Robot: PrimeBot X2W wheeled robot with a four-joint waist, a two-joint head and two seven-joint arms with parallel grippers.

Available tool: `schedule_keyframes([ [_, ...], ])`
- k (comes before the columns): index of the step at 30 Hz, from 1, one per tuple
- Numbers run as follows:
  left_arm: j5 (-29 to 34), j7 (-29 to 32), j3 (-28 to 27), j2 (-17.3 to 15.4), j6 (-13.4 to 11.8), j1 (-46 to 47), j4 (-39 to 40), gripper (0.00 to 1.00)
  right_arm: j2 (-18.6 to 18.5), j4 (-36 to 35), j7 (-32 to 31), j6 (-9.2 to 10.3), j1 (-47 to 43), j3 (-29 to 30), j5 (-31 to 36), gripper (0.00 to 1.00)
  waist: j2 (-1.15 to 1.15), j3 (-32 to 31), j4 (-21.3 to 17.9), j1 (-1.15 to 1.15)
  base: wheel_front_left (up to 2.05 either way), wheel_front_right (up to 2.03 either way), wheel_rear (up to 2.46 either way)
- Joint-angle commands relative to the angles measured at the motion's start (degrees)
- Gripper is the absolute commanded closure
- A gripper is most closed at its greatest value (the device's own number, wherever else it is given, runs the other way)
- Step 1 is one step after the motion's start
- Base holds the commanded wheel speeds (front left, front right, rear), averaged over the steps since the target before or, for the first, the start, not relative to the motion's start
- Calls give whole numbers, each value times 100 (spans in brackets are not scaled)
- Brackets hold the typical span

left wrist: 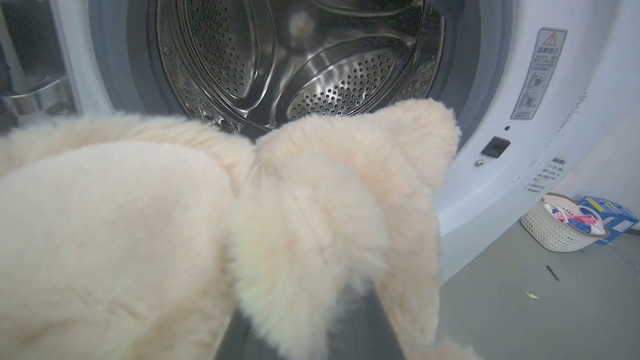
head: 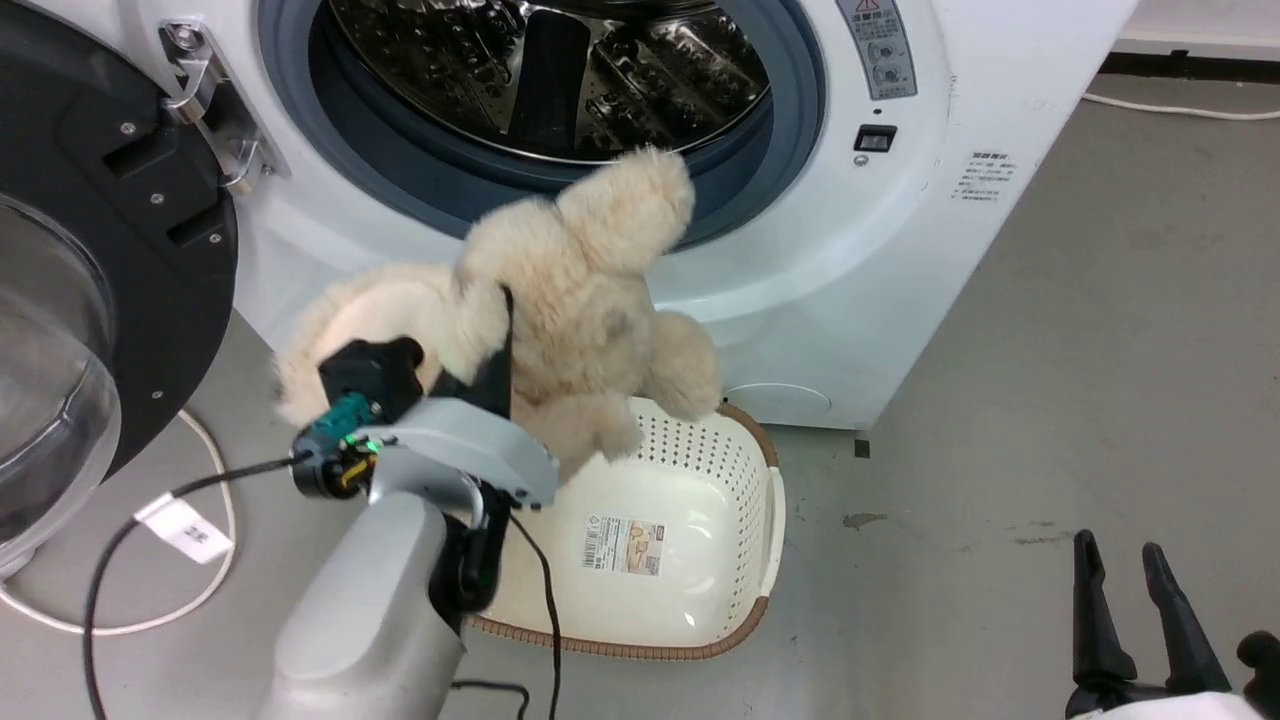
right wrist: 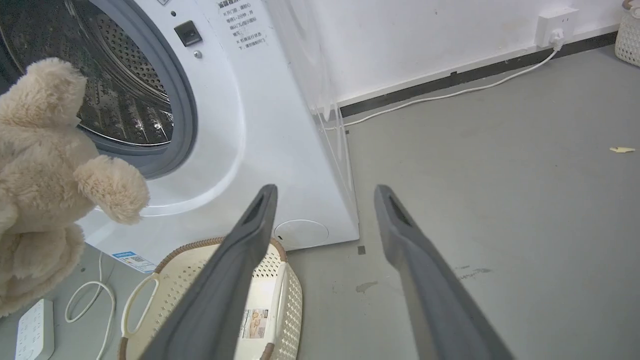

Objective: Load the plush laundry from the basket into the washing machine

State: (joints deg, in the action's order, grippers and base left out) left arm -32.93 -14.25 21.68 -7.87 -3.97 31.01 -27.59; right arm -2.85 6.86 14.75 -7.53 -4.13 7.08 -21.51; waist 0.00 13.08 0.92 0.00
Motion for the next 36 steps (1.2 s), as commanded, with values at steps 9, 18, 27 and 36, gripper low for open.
schedule_keyframes([
  [9,403,-73,-416,-35,2,667,225,100,-3,-100,25,4,49,17,83,0,0,265,-147,0,0,0,0],
  [18,634,-74,-667,-206,173,1542,-338,100,-3,-201,25,4,233,-8,78,0,0,748,-363,0,0,0,0],
  [27,870,-74,-940,-361,310,2433,-836,100,-3,-298,25,4,464,-127,-21,0,0,1327,-786,0,0,0,0],
  [36,1011,-74,-1188,-620,334,3070,-952,100,-3,-400,25,4,566,-216,-162,0,0,1783,-1123,0,0,0,0],
])
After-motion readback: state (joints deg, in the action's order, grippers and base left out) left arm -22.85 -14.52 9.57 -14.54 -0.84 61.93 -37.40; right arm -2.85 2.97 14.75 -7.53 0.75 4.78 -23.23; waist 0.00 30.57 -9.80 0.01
